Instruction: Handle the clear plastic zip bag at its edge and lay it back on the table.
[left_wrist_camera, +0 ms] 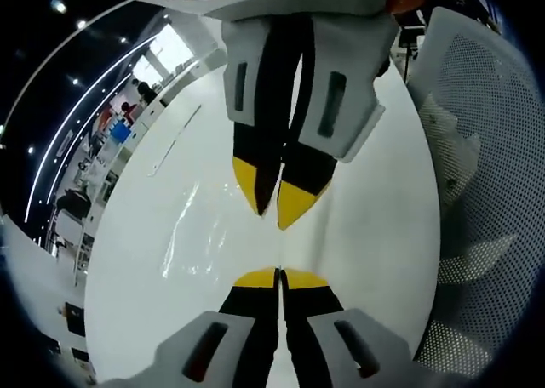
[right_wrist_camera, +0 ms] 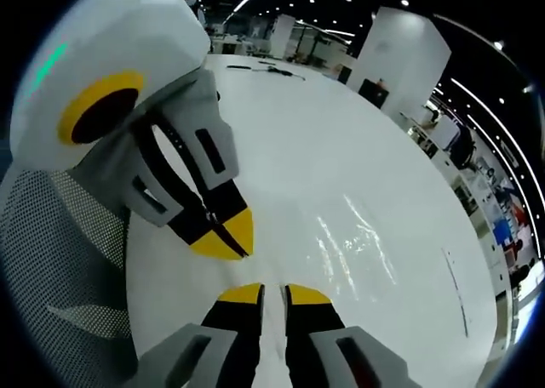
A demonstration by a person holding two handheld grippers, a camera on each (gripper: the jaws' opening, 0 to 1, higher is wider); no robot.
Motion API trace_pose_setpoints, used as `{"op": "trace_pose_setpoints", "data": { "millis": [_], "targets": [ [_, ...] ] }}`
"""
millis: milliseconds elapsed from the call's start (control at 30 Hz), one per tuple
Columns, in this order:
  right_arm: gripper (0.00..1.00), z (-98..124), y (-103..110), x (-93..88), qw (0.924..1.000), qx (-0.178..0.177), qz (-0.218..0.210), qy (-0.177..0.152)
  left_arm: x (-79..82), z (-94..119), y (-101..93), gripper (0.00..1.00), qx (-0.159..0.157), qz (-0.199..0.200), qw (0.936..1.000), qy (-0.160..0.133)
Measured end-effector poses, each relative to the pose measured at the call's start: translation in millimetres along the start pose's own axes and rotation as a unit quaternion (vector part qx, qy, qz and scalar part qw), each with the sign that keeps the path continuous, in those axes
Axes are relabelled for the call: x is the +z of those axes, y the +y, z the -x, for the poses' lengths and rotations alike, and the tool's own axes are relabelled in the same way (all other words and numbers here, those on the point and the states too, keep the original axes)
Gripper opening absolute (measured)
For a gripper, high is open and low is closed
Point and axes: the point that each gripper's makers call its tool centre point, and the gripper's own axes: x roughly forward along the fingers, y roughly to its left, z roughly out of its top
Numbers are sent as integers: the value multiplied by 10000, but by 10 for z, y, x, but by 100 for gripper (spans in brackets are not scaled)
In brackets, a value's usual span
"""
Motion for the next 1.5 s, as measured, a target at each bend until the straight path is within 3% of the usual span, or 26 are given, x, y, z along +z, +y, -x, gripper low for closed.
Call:
{"op": "trace_pose_setpoints", "data": {
  "millis": [267,467,767,967,1367,1500],
  "targets": [
    [9,92,-60,-47,9992,-156,-299,-220,-1,-69,17,0,-28,-266,9996,1],
    [10,144,-74,-202,9965,-323,-734,-244,26,-121,30,0,-18,-440,9990,-50],
    [11,221,24,-428,9934,-428,-1056,-155,45,-214,75,0,-18,-587,9982,-116],
    [11,307,-7,-497,9892,-553,-1348,-164,45,-291,73,0,-130,-525,9985,-118],
    [11,328,-70,-580,9866,-627,-1498,-139,29,-337,36,0,-273,-263,9993,-66],
    [11,328,-70,-574,9866,-624,-1500,-151,-2,-332,-45,9,-428,-97,9990,-6]
  ]
}}
